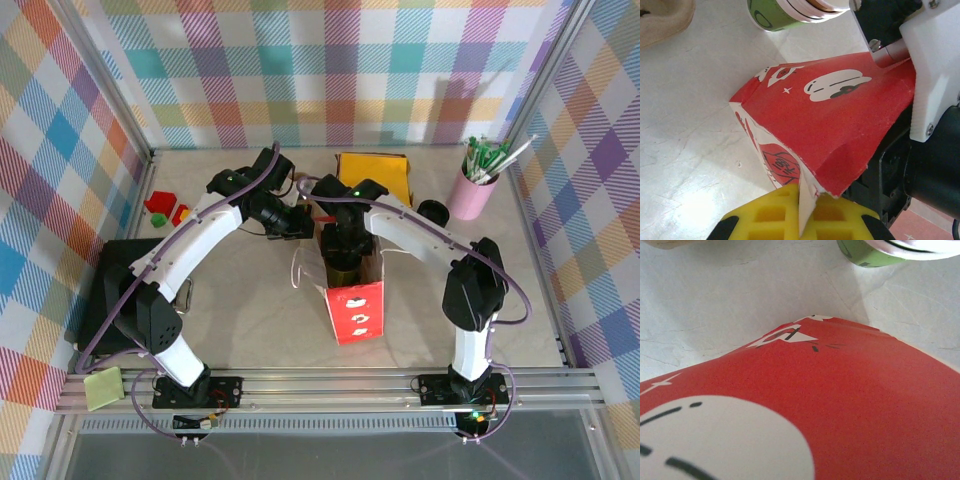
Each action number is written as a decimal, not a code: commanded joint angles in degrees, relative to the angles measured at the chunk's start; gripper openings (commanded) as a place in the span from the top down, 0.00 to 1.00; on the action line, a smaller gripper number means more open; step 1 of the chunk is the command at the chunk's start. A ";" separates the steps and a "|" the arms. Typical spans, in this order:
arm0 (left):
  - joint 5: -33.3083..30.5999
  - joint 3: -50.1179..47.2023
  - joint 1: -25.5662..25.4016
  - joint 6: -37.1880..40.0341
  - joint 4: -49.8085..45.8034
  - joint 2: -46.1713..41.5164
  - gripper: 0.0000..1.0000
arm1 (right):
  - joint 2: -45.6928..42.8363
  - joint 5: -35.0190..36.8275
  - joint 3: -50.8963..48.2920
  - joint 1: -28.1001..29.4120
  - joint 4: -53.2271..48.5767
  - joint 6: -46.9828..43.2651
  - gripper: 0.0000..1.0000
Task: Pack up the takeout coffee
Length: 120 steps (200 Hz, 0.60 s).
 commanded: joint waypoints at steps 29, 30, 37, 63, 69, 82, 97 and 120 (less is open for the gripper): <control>-0.60 -0.35 0.75 -0.03 -1.12 1.43 0.99 | 7.78 -4.71 -3.79 0.16 -2.91 -1.64 0.49; -0.56 -0.35 0.75 0.01 -1.12 1.47 0.99 | 7.80 -4.68 -3.76 0.16 -2.95 -1.68 0.49; -0.52 -0.31 0.75 -0.01 -1.11 1.57 0.98 | 7.91 -4.54 -3.84 0.10 -2.75 -1.71 0.49; -0.25 -0.18 0.75 -0.04 -1.04 1.85 0.98 | 8.75 -4.64 -4.33 -0.17 -2.28 -1.92 0.49; -0.21 -0.08 0.75 -0.02 -1.10 1.88 0.98 | 8.85 -4.77 -4.38 -0.27 -2.15 -1.96 0.49; -0.16 -0.09 0.75 0.00 -1.12 2.02 0.97 | 9.00 -4.82 -4.52 -0.45 -1.82 -2.07 0.49; -0.16 0.09 0.75 0.11 -1.21 2.09 0.97 | 9.28 -4.80 -4.60 -0.63 -1.42 -2.29 0.49; 0.03 0.22 0.75 0.07 -1.30 2.38 0.97 | 10.00 -4.91 -4.57 -0.72 -1.08 -2.38 0.49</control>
